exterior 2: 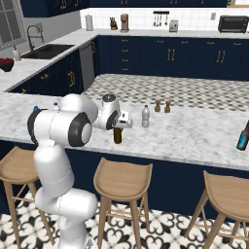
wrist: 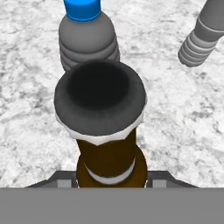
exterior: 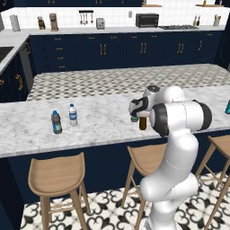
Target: Move the plastic bottles in the middle to the plastics group, and the glass bottles in the middle to the glass group.
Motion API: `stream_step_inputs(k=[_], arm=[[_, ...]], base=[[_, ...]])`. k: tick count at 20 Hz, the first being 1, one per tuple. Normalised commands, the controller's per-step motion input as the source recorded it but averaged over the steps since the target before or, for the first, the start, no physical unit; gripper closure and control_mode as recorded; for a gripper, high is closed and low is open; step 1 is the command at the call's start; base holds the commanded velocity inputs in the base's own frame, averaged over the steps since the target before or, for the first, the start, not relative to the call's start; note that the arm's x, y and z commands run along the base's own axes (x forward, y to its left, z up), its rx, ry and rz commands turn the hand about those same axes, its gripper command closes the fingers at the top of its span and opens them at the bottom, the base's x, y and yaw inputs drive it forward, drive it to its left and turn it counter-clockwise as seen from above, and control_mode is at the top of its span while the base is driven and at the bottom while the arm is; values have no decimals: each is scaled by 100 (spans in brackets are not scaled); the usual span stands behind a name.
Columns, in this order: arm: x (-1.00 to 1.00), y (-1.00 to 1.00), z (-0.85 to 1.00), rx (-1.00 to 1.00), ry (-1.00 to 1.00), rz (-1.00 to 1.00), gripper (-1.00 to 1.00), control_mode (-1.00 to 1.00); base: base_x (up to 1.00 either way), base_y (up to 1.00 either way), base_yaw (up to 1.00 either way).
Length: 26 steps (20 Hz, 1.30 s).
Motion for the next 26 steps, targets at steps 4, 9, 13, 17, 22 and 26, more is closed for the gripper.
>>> stream_step_inputs(k=[4,9,13,17,22,26], arm=[[-47,-27,37,0,0,-5,100,-100],[-70,-73,72,0,0,-1,100,-100],[-79,-91,69,1,0,-3,100,-100],[-69,-100,64,0,0,-3,100,-100],[-54,-100,54,0,0,-6,100,-100],[-32,-84,38,0,0,-8,100,-100]], base=[[0,0,0],[0,0,0],[0,0,0],[0,0,0],[0,0,0],[0,0,0]])
